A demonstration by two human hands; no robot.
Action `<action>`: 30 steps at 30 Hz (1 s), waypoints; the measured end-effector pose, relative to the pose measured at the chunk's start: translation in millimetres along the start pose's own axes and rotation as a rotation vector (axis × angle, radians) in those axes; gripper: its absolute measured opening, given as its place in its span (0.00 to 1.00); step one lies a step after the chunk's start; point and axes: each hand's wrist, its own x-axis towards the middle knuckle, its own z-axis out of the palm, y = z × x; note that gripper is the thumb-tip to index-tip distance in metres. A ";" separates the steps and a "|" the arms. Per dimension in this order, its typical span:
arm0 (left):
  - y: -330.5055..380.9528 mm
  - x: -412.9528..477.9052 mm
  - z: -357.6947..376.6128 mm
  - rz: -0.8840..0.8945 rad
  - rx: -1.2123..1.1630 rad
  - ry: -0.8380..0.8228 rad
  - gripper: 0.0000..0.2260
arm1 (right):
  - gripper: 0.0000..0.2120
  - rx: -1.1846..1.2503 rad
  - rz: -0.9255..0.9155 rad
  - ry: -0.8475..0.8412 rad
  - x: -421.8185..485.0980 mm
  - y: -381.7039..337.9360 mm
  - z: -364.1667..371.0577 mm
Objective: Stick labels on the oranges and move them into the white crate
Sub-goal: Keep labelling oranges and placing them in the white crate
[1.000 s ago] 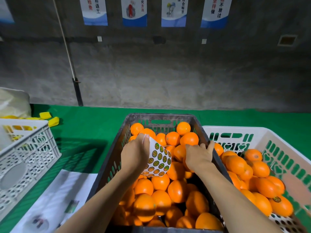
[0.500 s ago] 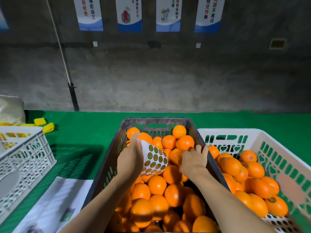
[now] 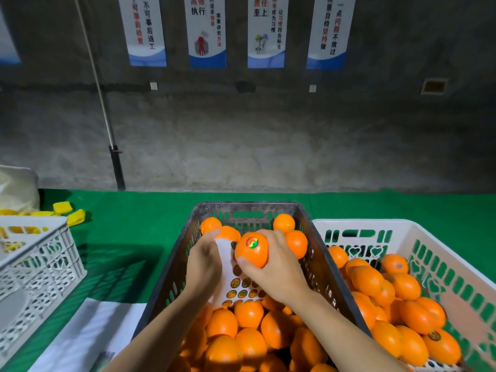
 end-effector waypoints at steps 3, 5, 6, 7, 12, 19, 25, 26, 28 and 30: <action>5.4 0.8 -0.3 -0.056 -0.139 -0.054 0.17 | 0.34 -0.018 -0.062 -0.074 -4.2 -2.8 4.7; 8.5 -0.6 -1.3 -0.093 -0.210 -0.104 0.14 | 0.35 -0.043 -0.077 -0.096 -4.9 -3.7 6.9; 9.4 -1.6 -1.4 -0.113 -0.241 -0.125 0.12 | 0.35 -0.052 -0.080 -0.100 -5.1 -4.0 7.4; 10.7 -2.4 -1.0 -0.140 -0.280 -0.147 0.10 | 0.35 -0.057 -0.080 -0.097 -5.1 -4.0 7.4; 21.7 -4.5 -3.3 -0.121 -0.443 -0.380 0.09 | 0.36 -0.085 -0.097 -0.063 -4.8 -3.9 5.9; 19.6 -5.6 -4.4 -0.063 -0.465 -0.588 0.14 | 0.33 -0.121 -0.109 -0.050 -4.2 -2.4 7.0; 18.2 -8.3 -0.4 -0.053 -0.485 -0.516 0.16 | 0.31 -0.140 -0.118 -0.047 -2.9 -2.8 8.1; 16.9 -8.5 0.3 -0.048 -0.482 -0.491 0.17 | 0.31 -0.135 -0.115 -0.048 -3.0 -3.2 8.5; 15.9 -10.1 2.1 -0.048 -0.479 -0.466 0.19 | 0.31 -0.125 -0.107 -0.051 -2.8 -3.7 9.3; 17.1 -11.6 3.3 -0.073 -0.481 -0.473 0.18 | 0.30 -0.130 -0.103 -0.046 -2.6 -3.8 10.1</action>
